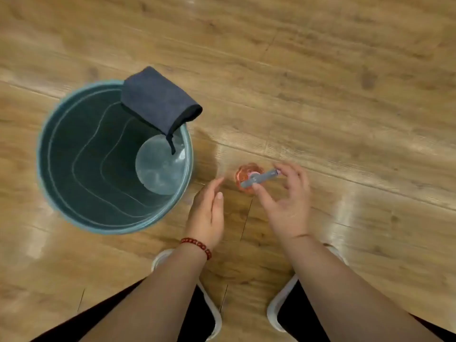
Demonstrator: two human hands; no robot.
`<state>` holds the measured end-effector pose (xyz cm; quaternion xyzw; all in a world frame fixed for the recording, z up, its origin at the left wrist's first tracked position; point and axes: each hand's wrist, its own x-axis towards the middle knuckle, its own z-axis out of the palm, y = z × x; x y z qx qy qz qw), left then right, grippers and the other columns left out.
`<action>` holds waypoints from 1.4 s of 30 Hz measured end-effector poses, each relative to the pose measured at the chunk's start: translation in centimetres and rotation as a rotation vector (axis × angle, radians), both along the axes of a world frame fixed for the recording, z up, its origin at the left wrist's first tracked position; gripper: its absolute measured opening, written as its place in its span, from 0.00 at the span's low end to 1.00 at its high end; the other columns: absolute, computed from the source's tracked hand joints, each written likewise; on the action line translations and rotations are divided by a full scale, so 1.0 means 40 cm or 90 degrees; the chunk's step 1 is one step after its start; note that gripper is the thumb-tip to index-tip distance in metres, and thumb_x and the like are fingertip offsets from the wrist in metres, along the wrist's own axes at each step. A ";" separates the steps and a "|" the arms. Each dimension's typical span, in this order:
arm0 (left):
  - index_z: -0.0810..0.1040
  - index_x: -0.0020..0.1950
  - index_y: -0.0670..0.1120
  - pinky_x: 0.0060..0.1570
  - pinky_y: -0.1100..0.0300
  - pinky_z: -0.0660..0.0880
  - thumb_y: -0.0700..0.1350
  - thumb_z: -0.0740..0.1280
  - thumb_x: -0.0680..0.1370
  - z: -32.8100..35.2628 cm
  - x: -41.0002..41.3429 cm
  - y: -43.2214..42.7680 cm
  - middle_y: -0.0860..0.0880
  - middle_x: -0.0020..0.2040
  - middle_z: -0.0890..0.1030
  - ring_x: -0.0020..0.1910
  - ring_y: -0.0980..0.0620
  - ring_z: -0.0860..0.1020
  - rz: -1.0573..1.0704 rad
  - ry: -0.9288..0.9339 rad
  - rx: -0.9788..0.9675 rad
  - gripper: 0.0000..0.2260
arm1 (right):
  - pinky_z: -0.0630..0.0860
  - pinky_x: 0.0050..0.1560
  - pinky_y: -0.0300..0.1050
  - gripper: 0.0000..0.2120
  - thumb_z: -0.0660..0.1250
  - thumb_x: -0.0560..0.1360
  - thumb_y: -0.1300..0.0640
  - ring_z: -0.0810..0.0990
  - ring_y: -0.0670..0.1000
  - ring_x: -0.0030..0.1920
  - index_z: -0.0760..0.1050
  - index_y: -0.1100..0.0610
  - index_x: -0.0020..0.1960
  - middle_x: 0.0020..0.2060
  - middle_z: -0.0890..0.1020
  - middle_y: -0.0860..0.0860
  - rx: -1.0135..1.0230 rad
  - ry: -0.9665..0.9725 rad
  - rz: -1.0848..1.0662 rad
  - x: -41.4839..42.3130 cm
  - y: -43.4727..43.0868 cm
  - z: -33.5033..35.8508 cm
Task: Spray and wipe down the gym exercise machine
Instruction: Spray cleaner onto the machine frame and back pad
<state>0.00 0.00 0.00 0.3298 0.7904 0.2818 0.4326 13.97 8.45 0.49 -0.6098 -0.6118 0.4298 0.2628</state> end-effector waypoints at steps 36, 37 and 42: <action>0.67 0.67 0.65 0.64 0.50 0.74 0.63 0.74 0.64 -0.148 0.067 0.113 0.59 0.65 0.74 0.64 0.60 0.74 -0.136 -0.138 0.024 0.32 | 0.80 0.44 0.44 0.04 0.76 0.68 0.54 0.81 0.47 0.39 0.82 0.49 0.36 0.33 0.81 0.46 -0.187 0.286 -0.077 0.030 0.147 0.013; 0.67 0.68 0.63 0.64 0.49 0.74 0.63 0.73 0.64 -0.103 0.068 0.111 0.58 0.65 0.74 0.64 0.59 0.74 -0.133 -0.137 0.026 0.34 | 0.79 0.45 0.44 0.04 0.75 0.68 0.54 0.81 0.47 0.39 0.83 0.47 0.35 0.33 0.82 0.46 -0.199 0.296 -0.082 0.033 0.150 0.055; 0.69 0.68 0.59 0.65 0.52 0.73 0.60 0.74 0.65 0.233 0.064 0.106 0.59 0.64 0.72 0.63 0.60 0.72 -0.130 -0.118 0.041 0.33 | 0.79 0.47 0.44 0.16 0.79 0.57 0.37 0.83 0.46 0.41 0.84 0.45 0.37 0.35 0.83 0.44 -0.231 0.389 -0.061 0.044 0.163 0.360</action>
